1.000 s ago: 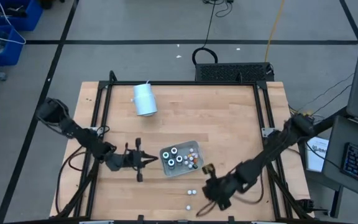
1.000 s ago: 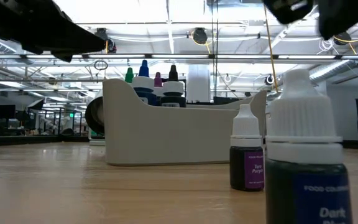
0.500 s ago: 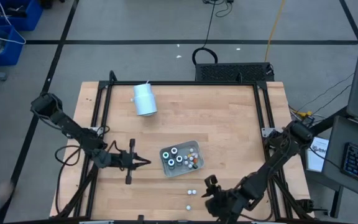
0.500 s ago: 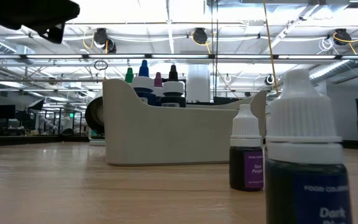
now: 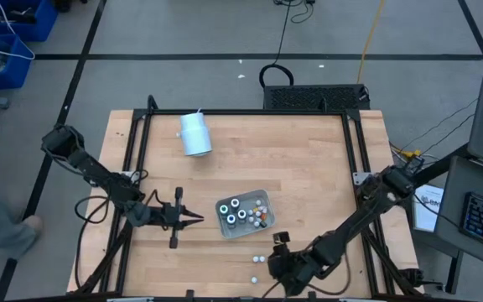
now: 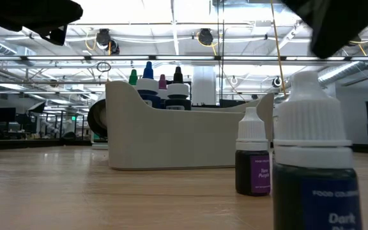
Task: Pick & Place food coloring
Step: Put the small green food coloring bottle into the gray bin
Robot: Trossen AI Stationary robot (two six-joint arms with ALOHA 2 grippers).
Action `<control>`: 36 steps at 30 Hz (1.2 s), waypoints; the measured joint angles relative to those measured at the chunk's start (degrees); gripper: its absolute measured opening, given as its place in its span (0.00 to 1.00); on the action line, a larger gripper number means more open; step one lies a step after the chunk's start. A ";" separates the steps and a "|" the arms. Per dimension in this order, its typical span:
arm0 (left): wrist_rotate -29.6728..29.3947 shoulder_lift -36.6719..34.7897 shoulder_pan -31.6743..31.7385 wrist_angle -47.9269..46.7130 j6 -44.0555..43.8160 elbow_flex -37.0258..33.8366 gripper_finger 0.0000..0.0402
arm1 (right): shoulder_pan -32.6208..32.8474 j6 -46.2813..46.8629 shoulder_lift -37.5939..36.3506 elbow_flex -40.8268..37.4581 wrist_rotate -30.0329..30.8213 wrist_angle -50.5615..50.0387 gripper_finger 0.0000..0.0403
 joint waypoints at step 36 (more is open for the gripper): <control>0.22 0.00 -0.01 0.16 -2.84 0.00 0.08 | -3.48 1.26 6.17 -3.35 3.07 9.01 0.43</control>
